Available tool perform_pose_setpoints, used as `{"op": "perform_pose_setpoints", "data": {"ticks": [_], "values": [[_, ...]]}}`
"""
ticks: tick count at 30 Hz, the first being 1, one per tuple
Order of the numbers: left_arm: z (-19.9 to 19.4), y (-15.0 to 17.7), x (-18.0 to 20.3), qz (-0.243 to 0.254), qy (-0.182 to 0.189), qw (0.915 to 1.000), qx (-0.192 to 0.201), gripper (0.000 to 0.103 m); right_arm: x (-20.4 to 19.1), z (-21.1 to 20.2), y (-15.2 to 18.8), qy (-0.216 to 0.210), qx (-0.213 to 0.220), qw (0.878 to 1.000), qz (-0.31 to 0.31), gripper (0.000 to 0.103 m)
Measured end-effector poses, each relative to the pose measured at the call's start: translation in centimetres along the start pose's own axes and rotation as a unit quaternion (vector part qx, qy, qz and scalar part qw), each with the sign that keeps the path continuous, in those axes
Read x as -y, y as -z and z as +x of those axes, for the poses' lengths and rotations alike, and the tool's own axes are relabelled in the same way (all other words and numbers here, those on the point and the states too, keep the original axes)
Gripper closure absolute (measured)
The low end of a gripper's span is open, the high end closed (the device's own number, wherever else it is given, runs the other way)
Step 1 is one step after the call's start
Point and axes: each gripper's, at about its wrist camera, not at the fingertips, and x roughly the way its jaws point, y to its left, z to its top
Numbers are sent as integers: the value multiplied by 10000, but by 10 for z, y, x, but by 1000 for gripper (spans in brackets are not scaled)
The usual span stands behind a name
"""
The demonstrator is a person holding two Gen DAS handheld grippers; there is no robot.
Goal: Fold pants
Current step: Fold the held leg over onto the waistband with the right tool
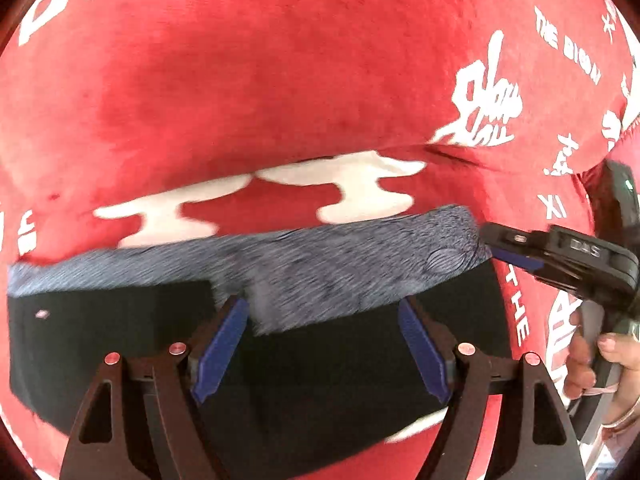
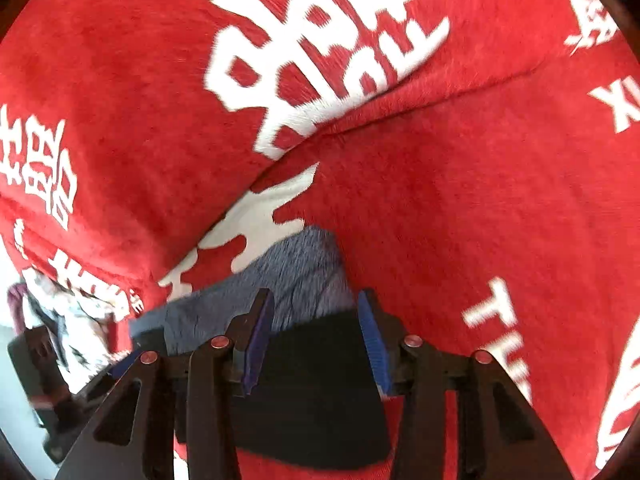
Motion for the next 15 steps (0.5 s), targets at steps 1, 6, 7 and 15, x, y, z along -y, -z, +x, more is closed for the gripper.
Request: {"op": "perform_pose_setpoints", "data": {"ticks": [1,6,7,15], "values": [[11,-1,4,44,-146,9999,-62,24,2,8,-4,15,-46,10000,17,55],[30,14,-12,4,-703,9966,-430,24,-9,34,0,648,-406,9954,-584,57],[32,17,-16,-13,-739,9961,-482,20,-21,34,4,870,-387,9913,-911,57],[20,39,-54,-536,-577,9953,-559,11,-56,44,23,1568,-368,9716,-1735,45]]}}
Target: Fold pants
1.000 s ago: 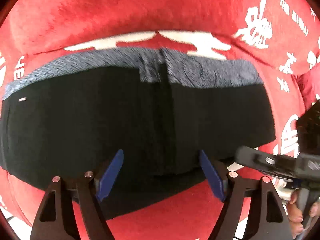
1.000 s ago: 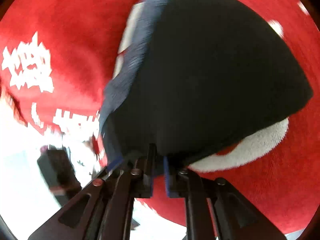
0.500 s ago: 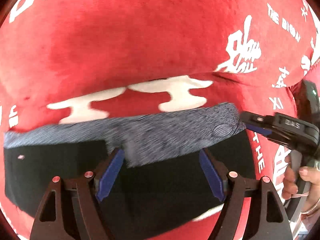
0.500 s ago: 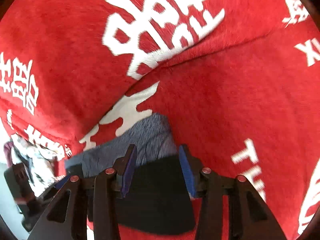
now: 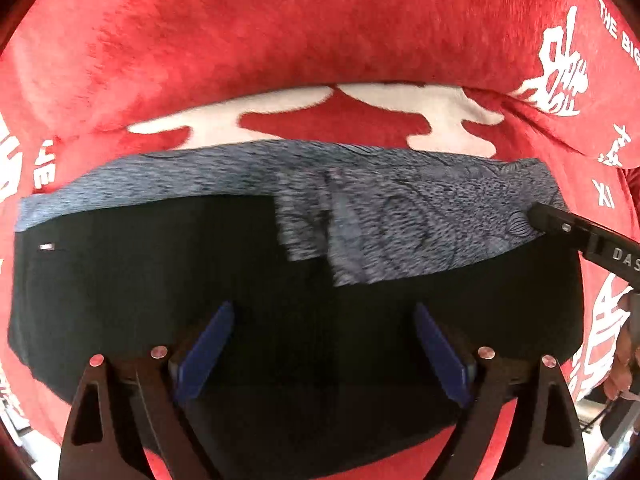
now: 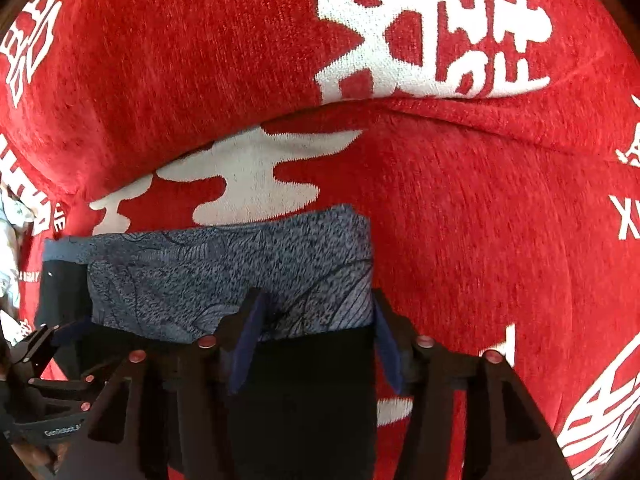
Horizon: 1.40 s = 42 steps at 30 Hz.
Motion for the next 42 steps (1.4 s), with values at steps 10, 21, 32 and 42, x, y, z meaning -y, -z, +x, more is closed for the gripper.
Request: {"op": "perform_pose_setpoints", "data": {"ticks": [10,21,32,42], "values": [[-24,18,-51,-421,1178,9921,81,11,-29,-59,41,-519,507,9974,31,44],[-6,11,-25,-29,1970,9801,-233,15,-30,-28,69,-1190,-93,9913,546,45],[-16,11,-51,-460,2204,9742,-118,91,-20,-26,68,-1541,-116,9848,792,45],[-15,25,-44,-73,1158,9932,-98,98,-50,-26,71,-1655,-318,9846,463,44]]}}
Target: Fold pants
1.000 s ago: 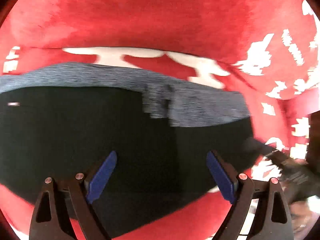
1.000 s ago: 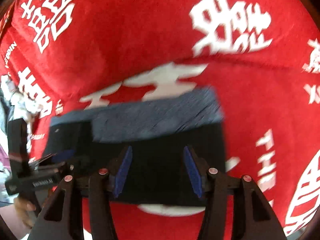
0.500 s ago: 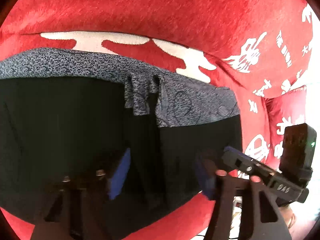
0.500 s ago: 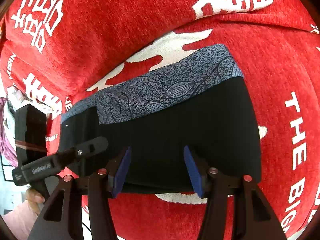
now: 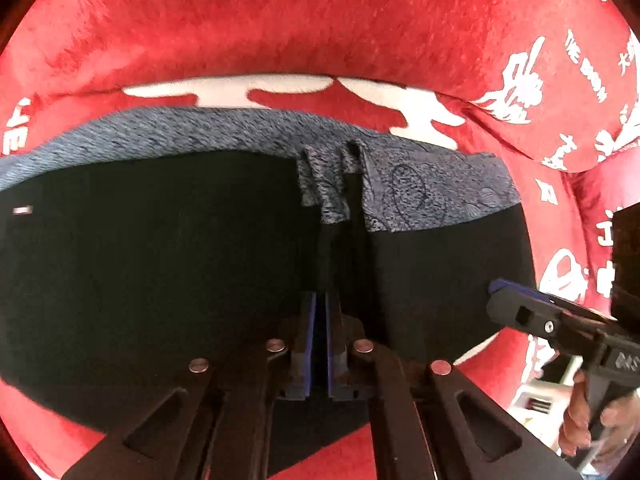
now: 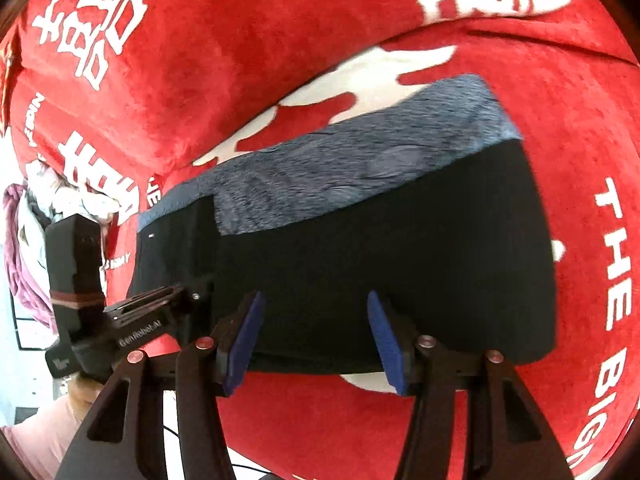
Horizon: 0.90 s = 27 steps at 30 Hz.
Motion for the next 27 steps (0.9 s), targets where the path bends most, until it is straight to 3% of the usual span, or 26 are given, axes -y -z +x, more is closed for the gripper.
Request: {"op": "perform_pose_setpoints", "data": {"ticks": [6,8,9,10,11,15,18,27], "values": [[-10,9,-8,-165,-453,9988,-8,97,-33,13,-5,-2,-121,9992,-368,44],[-14,12,-12,-237,-489,9985,37,63,-42,16,-10,-14,-96,9990,-428,44],[-16,14,-14,-299,-497,9983,73,13,-47,18,-15,-18,-78,9990,-447,44],[-19,14,-15,-343,-593,9975,153,0,-50,21,-18,-9,-87,9989,-456,44],[-23,15,-16,-365,-727,9962,313,0,-54,25,-21,13,-124,9988,-464,44],[-27,13,-28,-456,-830,9953,207,0,-62,48,-21,164,-471,9976,-472,45],[-31,15,-36,-347,-1284,9910,146,0,-61,59,-15,313,-578,9970,-420,44],[-51,28,-90,-765,-1473,9861,16,0,-73,66,-14,652,-669,9936,-632,38]]}}
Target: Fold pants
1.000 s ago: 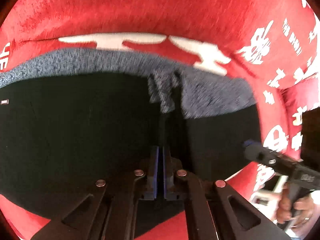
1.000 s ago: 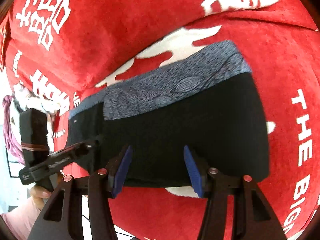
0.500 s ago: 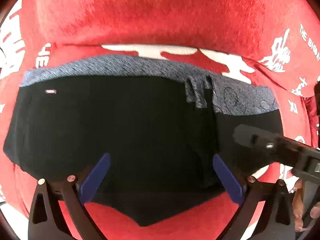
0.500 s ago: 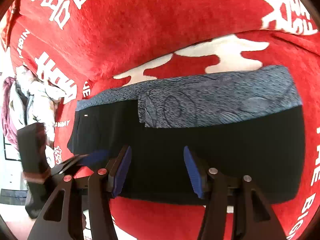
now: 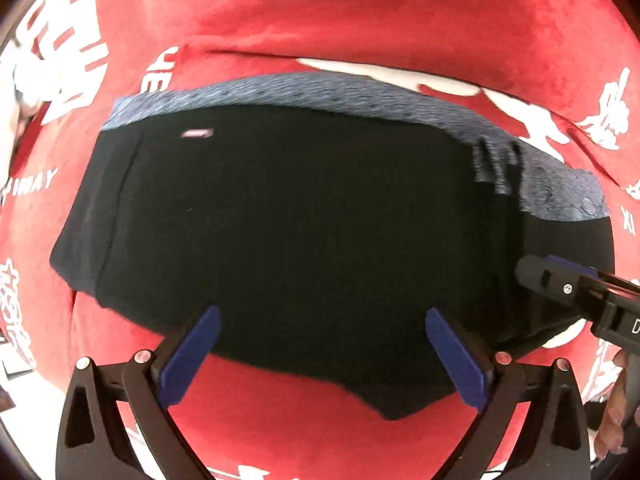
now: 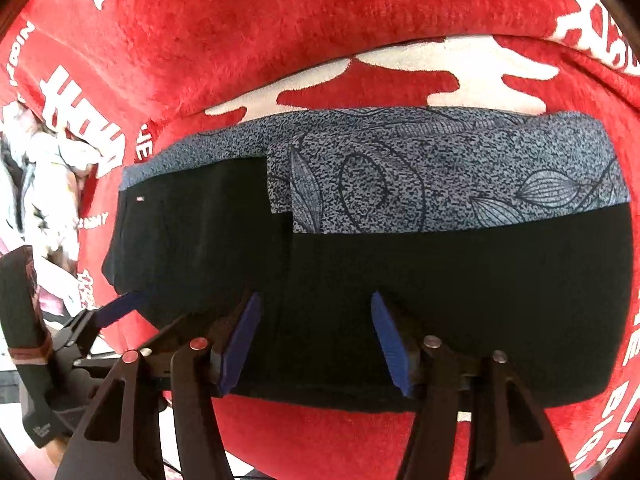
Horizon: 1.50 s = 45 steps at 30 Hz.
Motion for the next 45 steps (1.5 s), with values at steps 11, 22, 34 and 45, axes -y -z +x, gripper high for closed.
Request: {"op": "perform_pose_setpoints", "data": {"ticks": [11,22,34,45], "values": [[-6,14,-81,-547,-157,9984,73,0,-41,5,8,711,-282,9963,-393,36],[-10,29,-172,-1276,-415,9909,71,0,-88,23,17,1751,-442,9765,-1176,30],[-14,23,-205,-1559,-352,9871,80,0,-103,19,11,1648,-441,9787,-1140,30],[-4,8,-192,-1717,-248,9848,36,0,-132,45,14,1443,-570,9797,-1267,30]]}}
